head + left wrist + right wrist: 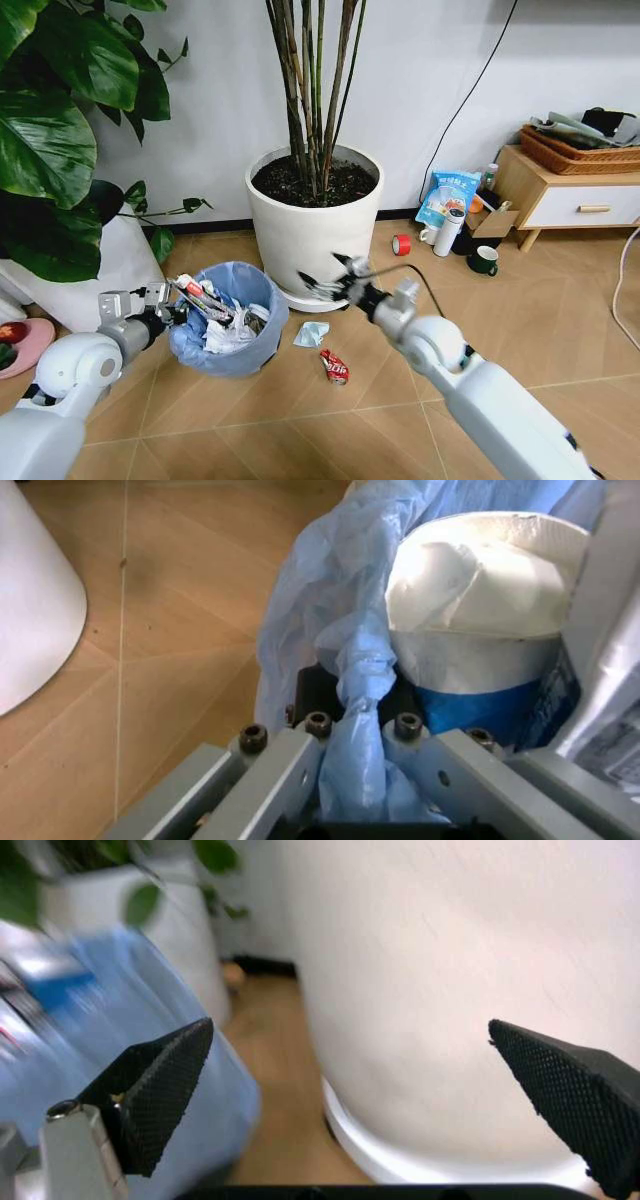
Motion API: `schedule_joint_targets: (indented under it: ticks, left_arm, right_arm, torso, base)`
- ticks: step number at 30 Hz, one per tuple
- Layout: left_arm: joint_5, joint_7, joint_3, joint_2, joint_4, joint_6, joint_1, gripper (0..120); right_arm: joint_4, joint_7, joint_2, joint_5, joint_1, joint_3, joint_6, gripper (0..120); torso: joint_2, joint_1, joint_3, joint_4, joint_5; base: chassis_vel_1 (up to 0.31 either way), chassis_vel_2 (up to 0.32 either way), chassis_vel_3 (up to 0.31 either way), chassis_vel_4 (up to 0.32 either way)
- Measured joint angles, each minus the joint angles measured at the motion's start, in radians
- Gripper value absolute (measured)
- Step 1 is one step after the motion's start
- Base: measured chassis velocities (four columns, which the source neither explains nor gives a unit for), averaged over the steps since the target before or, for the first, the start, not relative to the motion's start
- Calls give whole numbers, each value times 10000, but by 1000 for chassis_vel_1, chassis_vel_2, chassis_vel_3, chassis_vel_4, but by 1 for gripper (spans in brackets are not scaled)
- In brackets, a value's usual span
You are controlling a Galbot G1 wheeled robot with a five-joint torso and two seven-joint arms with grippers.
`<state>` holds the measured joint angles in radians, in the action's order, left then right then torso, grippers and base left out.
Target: Pick up the trash bin and place the garbage on the floor into it.
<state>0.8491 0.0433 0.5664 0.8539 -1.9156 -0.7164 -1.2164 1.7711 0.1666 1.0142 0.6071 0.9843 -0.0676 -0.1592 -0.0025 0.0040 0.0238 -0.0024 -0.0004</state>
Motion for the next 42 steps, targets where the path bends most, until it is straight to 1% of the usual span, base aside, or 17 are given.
schedule_joint_targets:
  ticks: [3,5,6,8,11,14,18,20,21,24,25,28,35,37,42]
  left_arm:
    - [-18,2,-30,41,41,0,20,0]
    - [-59,13,-52,201,65,3,20,0]
    - [-59,13,-52,201,65,3,20,0]
    - [-90,58,-53,338,66,16,2,0]
    - [-99,108,-55,391,65,22,-2,0]
    - [-164,133,-46,503,24,32,25,0]
    - [-351,107,-39,628,-21,91,55,0]
    - [-443,90,-27,715,-78,125,67,0]
    - [-443,90,-27,715,-78,125,67,0]
    - [-513,78,43,901,-166,156,100,0]
    - [-513,78,43,901,-166,156,100,0]
    - [-520,65,125,970,-259,175,40,0]
    - [-523,16,247,970,-371,200,-96,0]
    - [-520,-18,319,934,-439,215,-149,0]
    - [-474,-76,333,853,-505,236,-158,0]
  right_arm:
    - [-313,70,-39,-132,305,-161,98,100]
    - [-860,54,97,-414,623,-200,351,100]
    - [-860,54,97,-414,623,-200,351,100]
    - [-1269,24,250,-567,951,-199,461,100]
    - [-1539,11,383,-634,1211,-182,467,100]
    - [-2062,3,695,-940,1610,-139,480,100]
    - [-2400,-152,973,-1113,1787,28,408,100]
    - [-2563,-269,1156,-1191,1805,127,302,100]
    - [-2563,-269,1156,-1191,1805,127,302,100]
    - [-2956,-513,1625,-1323,1717,232,232,100]
    - [-2956,-513,1625,-1323,1717,232,232,100]
    - [-3226,-753,1935,-1365,1619,280,142,100]
    - [-3354,-1052,2044,-1406,1506,407,-45,100]
    - [-3457,-1410,2049,-1546,1382,558,-255,100]
    - [-3612,-1606,2043,-1673,1247,766,-429,100]
  torso:
    - [0,0,0,0,-1]
    - [0,0,1,1,-1]
    - [0,0,1,1,-1]
    - [0,0,1,2,0]
    - [0,0,1,2,-2]
    - [0,0,1,2,-2]
    - [0,0,1,0,-2]
    - [0,0,1,1,-8]
    - [0,0,1,1,-8]
    - [0,0,1,1,-5]
    - [0,0,1,1,-5]
    - [0,0,1,1,-3]
    - [0,0,1,3,-6]
    - [0,0,1,3,-6]
    - [0,0,1,0,-6]
  base:
    - [0,0,0,0]
    - [0,0,0,0]
    - [0,0,0,0]
    - [0,0,0,0]
    - [0,0,0,0]
    - [0,0,0,0]
    - [0,0,0,0]
    - [0,0,0,0]
    - [0,0,0,0]
    - [0,0,0,0]
    - [0,0,0,0]
    - [0,0,0,0]
    - [0,0,0,0]
    - [0,0,0,0]
    - [0,0,0,0]
